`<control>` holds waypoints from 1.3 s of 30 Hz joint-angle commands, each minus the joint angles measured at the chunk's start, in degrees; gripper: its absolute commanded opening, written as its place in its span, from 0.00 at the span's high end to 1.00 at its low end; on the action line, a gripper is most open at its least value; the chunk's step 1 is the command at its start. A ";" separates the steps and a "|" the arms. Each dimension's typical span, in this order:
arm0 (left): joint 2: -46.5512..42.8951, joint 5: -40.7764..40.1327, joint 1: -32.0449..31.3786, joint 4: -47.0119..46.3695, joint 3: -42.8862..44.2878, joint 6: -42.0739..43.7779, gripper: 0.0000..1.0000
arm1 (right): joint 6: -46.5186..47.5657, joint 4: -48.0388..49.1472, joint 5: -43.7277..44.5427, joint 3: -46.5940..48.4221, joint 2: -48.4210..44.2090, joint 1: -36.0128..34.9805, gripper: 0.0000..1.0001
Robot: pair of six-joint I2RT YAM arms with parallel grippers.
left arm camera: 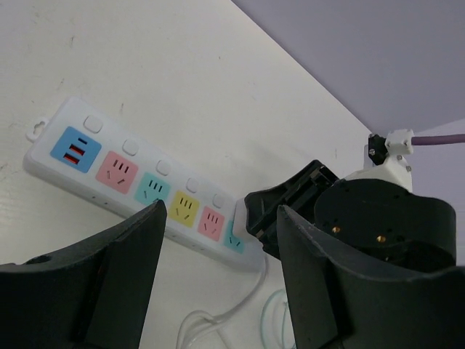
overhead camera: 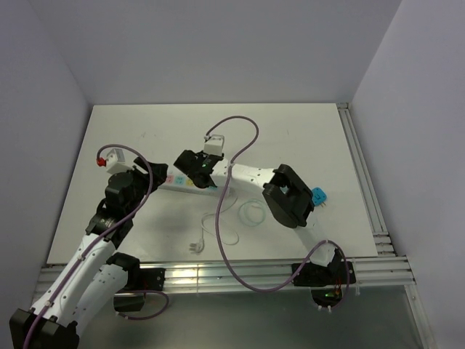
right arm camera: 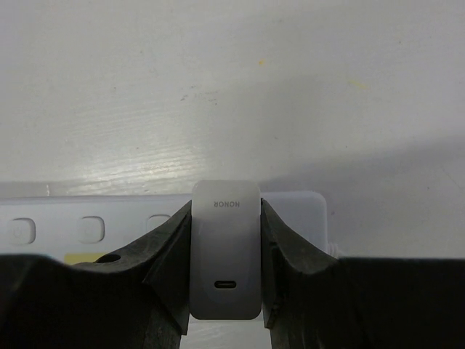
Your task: Insert the plug
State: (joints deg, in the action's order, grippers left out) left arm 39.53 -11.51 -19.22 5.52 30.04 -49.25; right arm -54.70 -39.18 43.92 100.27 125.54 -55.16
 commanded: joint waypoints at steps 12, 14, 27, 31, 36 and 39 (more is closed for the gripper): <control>-2.44 0.61 -0.20 0.37 -0.42 -0.67 0.32 | -4.89 1.73 3.36 -8.86 10.08 -2.15 1.00; -2.79 0.78 -0.20 0.54 -0.60 -0.67 0.33 | -5.68 2.26 2.92 -9.48 11.04 -2.06 1.00; -5.95 1.05 -0.20 3.00 -1.48 -1.63 0.33 | -8.85 -3.46 6.09 -5.60 20.10 -4.79 1.00; -7.88 0.08 -0.20 4.85 -0.78 -1.46 0.33 | -9.11 0.15 2.84 -8.33 21.59 -4.79 1.00; -8.41 -0.45 -0.20 6.17 -0.51 -1.37 0.33 | -9.29 2.26 1.00 -10.79 22.47 -4.96 1.00; -8.77 -0.27 -0.20 6.00 -1.12 -1.90 0.33 | -8.85 4.89 -0.76 -12.99 22.56 -5.22 1.00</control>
State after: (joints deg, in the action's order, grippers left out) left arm 31.53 -11.49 -19.22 11.92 28.32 -50.52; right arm -61.67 -28.08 71.99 96.95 134.89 -60.49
